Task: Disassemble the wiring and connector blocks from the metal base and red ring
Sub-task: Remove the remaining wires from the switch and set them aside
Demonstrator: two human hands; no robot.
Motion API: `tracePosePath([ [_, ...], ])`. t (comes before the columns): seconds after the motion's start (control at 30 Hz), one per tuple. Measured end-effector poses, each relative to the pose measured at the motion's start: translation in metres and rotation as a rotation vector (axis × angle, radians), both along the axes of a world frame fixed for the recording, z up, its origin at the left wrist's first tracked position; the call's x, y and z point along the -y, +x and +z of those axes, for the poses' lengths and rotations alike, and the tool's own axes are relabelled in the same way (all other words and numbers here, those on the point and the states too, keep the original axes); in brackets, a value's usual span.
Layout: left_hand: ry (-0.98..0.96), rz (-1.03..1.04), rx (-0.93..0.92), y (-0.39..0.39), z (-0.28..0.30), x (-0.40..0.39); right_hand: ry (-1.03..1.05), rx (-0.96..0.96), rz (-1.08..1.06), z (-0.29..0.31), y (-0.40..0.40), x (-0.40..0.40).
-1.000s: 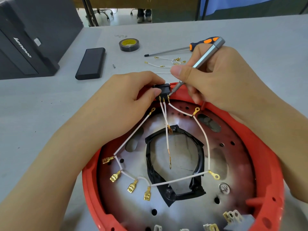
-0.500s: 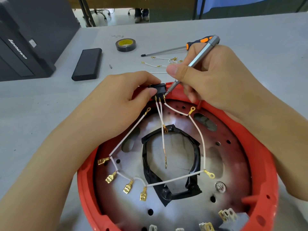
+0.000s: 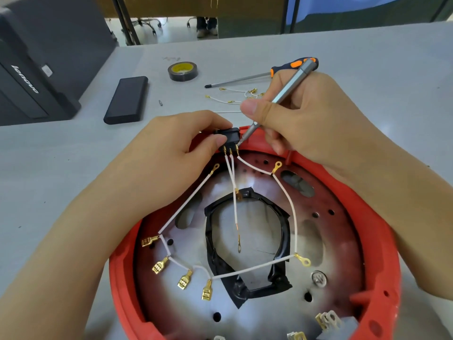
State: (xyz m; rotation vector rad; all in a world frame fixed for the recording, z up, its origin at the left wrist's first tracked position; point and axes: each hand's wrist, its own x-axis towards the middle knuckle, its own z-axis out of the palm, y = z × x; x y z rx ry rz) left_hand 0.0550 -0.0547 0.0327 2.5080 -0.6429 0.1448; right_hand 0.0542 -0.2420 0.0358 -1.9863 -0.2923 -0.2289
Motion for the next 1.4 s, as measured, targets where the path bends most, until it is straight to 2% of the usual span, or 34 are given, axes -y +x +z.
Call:
tracePosePath([
  [0.9, 0.001, 0.004, 0.026, 0.0, 0.001, 0.003, -0.193, -0.1, 0.043, 0.005, 0.014, -0.003],
  [1.17, 0.011, 0.025, 0.021, 0.001, 0.0, 0.004, -0.136, -0.134, 0.049, 0.002, 0.018, -0.002],
  [1.3, 0.013, 0.019, 0.03, 0.001, 0.001, 0.003, 0.013, -0.07, 0.033, 0.002, 0.01, -0.004],
  [1.4, 0.005, 0.011, 0.024, 0.0, 0.001, 0.003, -0.002, -0.058, 0.054, 0.003, 0.006, -0.007],
])
